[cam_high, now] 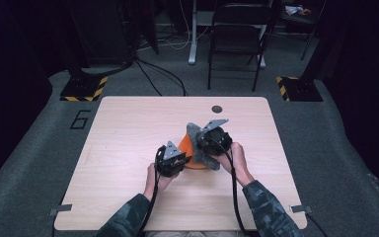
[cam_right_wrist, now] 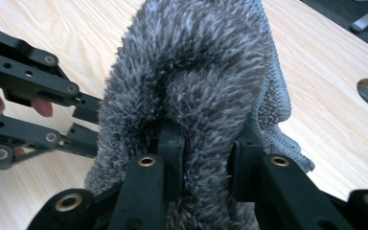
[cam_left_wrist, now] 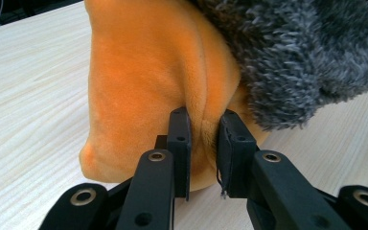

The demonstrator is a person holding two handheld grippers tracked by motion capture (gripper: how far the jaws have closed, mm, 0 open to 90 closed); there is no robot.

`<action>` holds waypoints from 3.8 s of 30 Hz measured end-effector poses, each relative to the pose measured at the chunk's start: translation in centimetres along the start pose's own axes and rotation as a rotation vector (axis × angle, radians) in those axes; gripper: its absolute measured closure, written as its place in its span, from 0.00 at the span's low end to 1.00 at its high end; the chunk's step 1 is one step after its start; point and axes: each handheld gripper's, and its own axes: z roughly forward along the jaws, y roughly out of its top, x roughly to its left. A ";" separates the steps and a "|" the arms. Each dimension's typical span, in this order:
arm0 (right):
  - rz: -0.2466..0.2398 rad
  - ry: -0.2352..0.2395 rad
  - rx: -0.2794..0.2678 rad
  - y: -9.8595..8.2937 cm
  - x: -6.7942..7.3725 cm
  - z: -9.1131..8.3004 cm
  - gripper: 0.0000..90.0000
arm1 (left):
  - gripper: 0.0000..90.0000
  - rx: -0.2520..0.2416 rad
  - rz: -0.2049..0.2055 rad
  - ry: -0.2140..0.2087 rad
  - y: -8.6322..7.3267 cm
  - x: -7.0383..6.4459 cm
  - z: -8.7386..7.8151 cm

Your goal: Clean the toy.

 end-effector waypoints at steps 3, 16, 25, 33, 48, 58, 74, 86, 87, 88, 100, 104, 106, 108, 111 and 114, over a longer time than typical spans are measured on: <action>-0.012 -0.013 0.039 -0.2 -0.3 -0.1 0.79 | 0.86 0.002 -0.008 -0.006 0.0 0.2 0.0; 0.115 -0.014 0.143 -2.6 -3.9 0.9 0.79 | 0.86 0.003 -0.016 -0.014 0.0 0.6 0.0; 0.184 -0.038 0.229 -5.0 -5.4 3.0 0.79 | 0.86 -0.004 -0.026 -0.011 -0.1 0.6 0.1; 0.205 -0.027 0.305 -6.5 -6.1 4.9 0.79 | 0.86 -0.002 -0.036 -0.013 -0.2 1.0 -0.1; 0.128 0.020 0.079 -1.8 -4.6 -1.9 0.79 | 0.86 -0.012 -0.042 -0.003 -0.2 1.2 0.0; 0.075 0.005 0.140 -2.3 -2.8 0.9 0.80 | 0.76 -0.008 -0.027 -0.016 0.1 1.4 -0.1; 0.105 0.011 0.130 -3.0 -3.6 1.3 0.80 | 0.54 0.024 0.052 0.036 -0.3 1.0 0.6; 0.128 0.019 0.064 -2.0 -3.9 -0.5 0.80 | 0.88 -0.016 -0.051 0.002 0.2 1.5 -0.1; 0.127 0.031 0.043 -1.7 -3.8 -0.9 0.80 | 0.89 -0.023 -0.064 -0.003 0.4 1.4 -0.2; 0.115 0.043 0.026 -1.4 -3.8 -1.3 0.80 | 0.89 -0.026 -0.070 -0.008 0.5 1.3 -0.3; 0.040 0.026 -0.024 -0.5 -0.9 -0.3 0.79 | 0.88 0.010 -0.020 -0.037 0.5 -0.3 0.1; 0.012 -0.008 0.009 -0.7 -0.9 -0.1 0.79 | 0.88 0.014 -0.006 -0.025 0.4 -0.3 0.1; 0.021 -0.021 0.020 -0.8 -1.0 0.0 0.79 | 0.88 0.019 -0.006 -0.024 0.3 -0.3 0.2; 0.025 -0.015 0.035 -1.0 -1.4 0.0 0.79 | 0.87 0.015 -0.006 -0.021 0.3 -0.2 0.3; 0.049 -0.019 0.056 -1.5 -2.2 0.2 0.78 | 0.87 0.014 -0.012 -0.021 0.2 -0.1 0.3; 0.080 -0.028 0.085 -2.0 -3.0 0.4 0.78 | 0.87 0.016 -0.022 -0.024 0.1 0.0 0.3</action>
